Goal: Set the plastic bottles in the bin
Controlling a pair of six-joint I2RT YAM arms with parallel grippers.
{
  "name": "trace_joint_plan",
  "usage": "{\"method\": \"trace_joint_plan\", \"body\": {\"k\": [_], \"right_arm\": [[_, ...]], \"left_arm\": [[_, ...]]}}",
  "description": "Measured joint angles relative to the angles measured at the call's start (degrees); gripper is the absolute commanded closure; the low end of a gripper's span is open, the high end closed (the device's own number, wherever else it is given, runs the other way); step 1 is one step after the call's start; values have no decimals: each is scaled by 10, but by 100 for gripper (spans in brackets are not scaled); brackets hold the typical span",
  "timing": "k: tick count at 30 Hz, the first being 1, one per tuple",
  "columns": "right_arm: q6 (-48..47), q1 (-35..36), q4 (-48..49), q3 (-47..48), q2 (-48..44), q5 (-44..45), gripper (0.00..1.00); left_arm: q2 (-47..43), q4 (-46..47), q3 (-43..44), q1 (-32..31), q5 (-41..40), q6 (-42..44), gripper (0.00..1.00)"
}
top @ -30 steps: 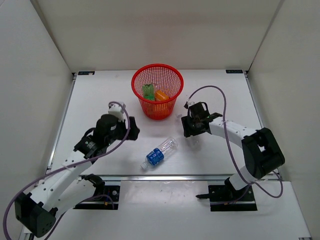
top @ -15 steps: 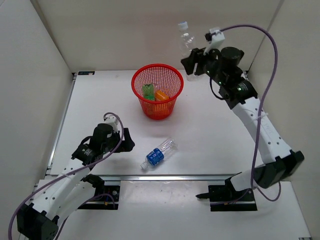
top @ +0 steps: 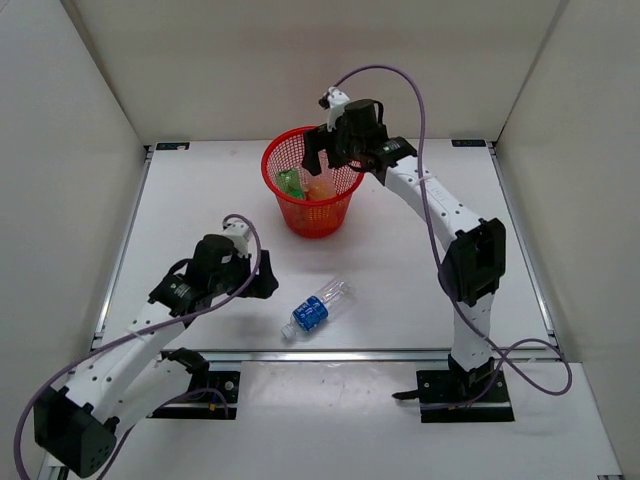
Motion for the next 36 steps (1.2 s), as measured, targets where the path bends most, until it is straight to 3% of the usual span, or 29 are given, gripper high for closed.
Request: {"method": "trace_joint_plan", "body": {"k": [5,11,16,20,28,31,32,33,34,36], "right_arm": [[-2,-5,-2,-26,-68,13,1],[19,-47,32,-215,-296,44,1],[77,-184,45,-400,-477,16,0],[104,-289,14,-519,-554,-8,1],[114,-388,-46,-624,-666,-47,1],[116,-394,-52,-634,-688,-51,1],[116,-394,-53,-636,-690,-51,1],[116,-393,-56,-637,-692,-52,1],[116,-393,-58,-637,-692,-52,1],[116,-392,-60,-637,-691,-48,1]], "left_arm": [[66,16,18,-32,26,29,2],[155,42,44,-82,59,73,1],[260,65,92,-133,94,123,1],[321,83,118,-160,118,159,1],[424,94,135,-197,130,192,1],[455,97,136,-212,114,187,13],[458,94,143,-214,105,182,20],[459,94,150,-217,94,173,38],[458,91,158,-217,83,159,45],[444,90,174,-213,58,140,42]]}}
